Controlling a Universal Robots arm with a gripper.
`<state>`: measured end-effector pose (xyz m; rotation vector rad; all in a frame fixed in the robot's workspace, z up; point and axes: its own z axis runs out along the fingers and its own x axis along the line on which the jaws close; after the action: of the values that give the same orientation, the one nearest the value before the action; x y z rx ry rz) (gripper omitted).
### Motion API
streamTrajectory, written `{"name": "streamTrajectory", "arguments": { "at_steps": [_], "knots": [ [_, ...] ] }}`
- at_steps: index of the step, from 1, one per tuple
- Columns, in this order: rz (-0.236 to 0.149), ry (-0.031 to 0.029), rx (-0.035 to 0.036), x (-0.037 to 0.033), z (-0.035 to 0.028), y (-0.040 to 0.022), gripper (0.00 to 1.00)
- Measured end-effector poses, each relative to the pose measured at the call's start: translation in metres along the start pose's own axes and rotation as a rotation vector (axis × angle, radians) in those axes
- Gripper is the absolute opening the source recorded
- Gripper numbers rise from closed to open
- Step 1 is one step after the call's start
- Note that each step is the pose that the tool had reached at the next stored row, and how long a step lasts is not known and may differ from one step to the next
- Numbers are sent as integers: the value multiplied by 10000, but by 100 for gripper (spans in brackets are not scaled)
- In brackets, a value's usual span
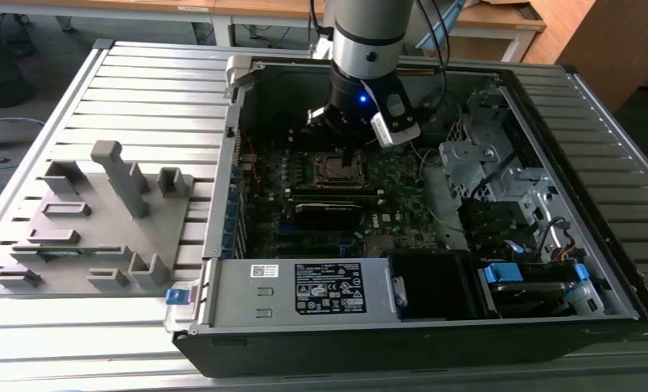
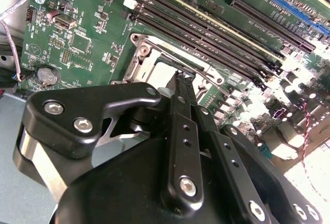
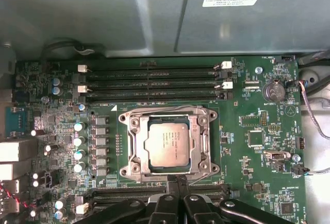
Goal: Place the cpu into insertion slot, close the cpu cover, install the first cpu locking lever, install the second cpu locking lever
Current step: 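Install the second cpu locking lever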
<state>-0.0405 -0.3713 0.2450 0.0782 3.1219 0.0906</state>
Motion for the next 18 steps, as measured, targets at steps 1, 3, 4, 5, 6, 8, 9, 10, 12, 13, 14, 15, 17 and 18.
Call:
{"name": "streamTrajectory", "arguments": {
  "at_steps": [1,3,4,5,6,8,9,10,12,13,14,15,17,18],
  "knots": [
    [0,1,1,0,0,-1,11],
    [0,0,0,-1,-1,-15,11],
    [0,0,0,-2,-2,-29,11],
    [0,0,0,-1,-2,-29,11],
    [0,0,0,-1,-2,-30,11],
    [-1,0,0,-2,-2,-34,11],
    [-2,0,0,-2,-2,-39,11],
    [-2,0,1,-3,-2,-43,11],
    [1,0,0,-2,0,-50,11],
    [1,0,-2,-1,3,-53,11],
    [1,-1,-1,1,6,-56,11],
    [1,0,1,10,9,-58,11],
    [0,0,1,37,15,-60,11],
    [0,0,1,50,19,-62,11]
  ]
}}
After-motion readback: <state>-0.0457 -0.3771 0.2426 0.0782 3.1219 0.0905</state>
